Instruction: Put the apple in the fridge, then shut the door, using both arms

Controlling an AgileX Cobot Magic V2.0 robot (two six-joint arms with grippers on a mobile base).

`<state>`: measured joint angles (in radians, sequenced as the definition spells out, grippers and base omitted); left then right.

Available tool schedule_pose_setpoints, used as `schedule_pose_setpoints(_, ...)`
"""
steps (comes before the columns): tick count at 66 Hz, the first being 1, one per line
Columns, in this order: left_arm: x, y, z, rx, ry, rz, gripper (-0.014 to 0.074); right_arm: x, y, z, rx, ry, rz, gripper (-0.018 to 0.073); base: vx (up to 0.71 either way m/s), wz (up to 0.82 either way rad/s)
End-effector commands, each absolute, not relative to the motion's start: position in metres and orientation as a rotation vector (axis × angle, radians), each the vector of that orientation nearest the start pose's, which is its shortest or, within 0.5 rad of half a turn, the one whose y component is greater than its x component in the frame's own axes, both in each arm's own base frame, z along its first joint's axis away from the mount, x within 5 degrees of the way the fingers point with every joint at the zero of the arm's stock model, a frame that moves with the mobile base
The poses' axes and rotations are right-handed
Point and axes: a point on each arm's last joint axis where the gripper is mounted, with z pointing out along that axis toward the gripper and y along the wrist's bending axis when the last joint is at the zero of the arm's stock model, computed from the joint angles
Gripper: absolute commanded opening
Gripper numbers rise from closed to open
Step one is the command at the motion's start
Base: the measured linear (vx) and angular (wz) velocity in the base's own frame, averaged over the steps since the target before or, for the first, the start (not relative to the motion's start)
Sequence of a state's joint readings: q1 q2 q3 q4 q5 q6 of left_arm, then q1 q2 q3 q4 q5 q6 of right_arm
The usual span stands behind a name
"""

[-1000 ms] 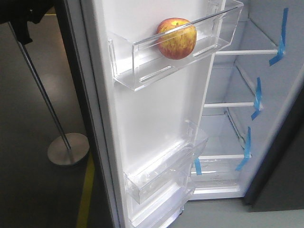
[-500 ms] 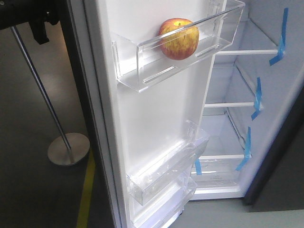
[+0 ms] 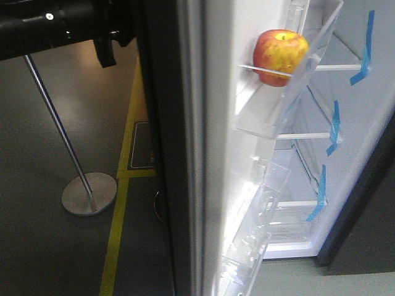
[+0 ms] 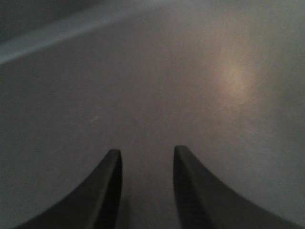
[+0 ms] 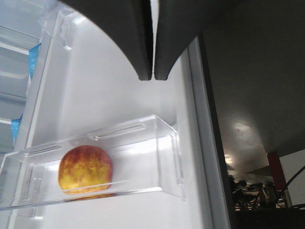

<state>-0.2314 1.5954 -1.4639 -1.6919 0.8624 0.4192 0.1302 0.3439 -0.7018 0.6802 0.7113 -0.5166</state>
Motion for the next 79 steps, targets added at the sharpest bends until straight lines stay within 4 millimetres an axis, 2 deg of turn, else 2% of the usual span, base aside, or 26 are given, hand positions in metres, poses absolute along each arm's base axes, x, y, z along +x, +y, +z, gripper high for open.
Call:
schedule_pose_setpoints(1,0.299,-0.174,0.453,0.013,1.725,-1.954,0.0265,0.043,0.041,0.382,-0.351,1.615,0.485,-0.0003,0.00,0.00)
schedule_pose_setpoints(12,0.285,-0.197,0.453,0.151,1.715,-1.949,0.0265,0.043,0.042,0.382,-0.349,1.614,0.493,-0.0003,0.00,0.00)
schedule_pose_setpoints(29,0.288,-0.192,0.453,0.262,1.648,-1.816,0.0265,0.043,0.042,0.383,-0.352,1.611,0.489,0.0031,0.00,0.00)
schedule_pose_setpoints(38,0.294,-0.185,0.453,0.247,1.637,-1.776,0.0265,0.044,0.039,0.384,-0.350,1.591,0.443,0.0119,0.00,0.00)
schedule_pose_setpoints(47,0.298,-0.178,0.453,0.229,1.634,-1.758,0.0265,0.049,0.034,0.390,-0.297,1.530,0.382,0.0298,0.00,0.00)
schedule_pose_setpoints(53,0.299,-0.176,0.453,0.224,1.633,-1.753,0.0265,0.059,0.030,0.394,-0.258,1.502,0.334,0.0421,0.00,0.00)
schedule_pose_setpoints(60,0.299,-0.175,0.453,0.229,1.636,-1.748,0.0265,0.080,0.027,0.396,-0.217,1.494,0.261,0.0544,0.00,0.00)
schedule_pose_setpoints(68,0.299,-0.176,0.453,0.239,1.638,-1.746,0.0265,0.110,0.023,0.396,-0.175,1.492,0.178,0.0592,0.00,0.00)
schedule_pose_setpoints(79,0.298,-0.176,0.453,0.279,1.620,-1.716,0.0265,0.150,0.021,0.400,-0.117,1.477,0.110,0.0590,0.00,0.00)
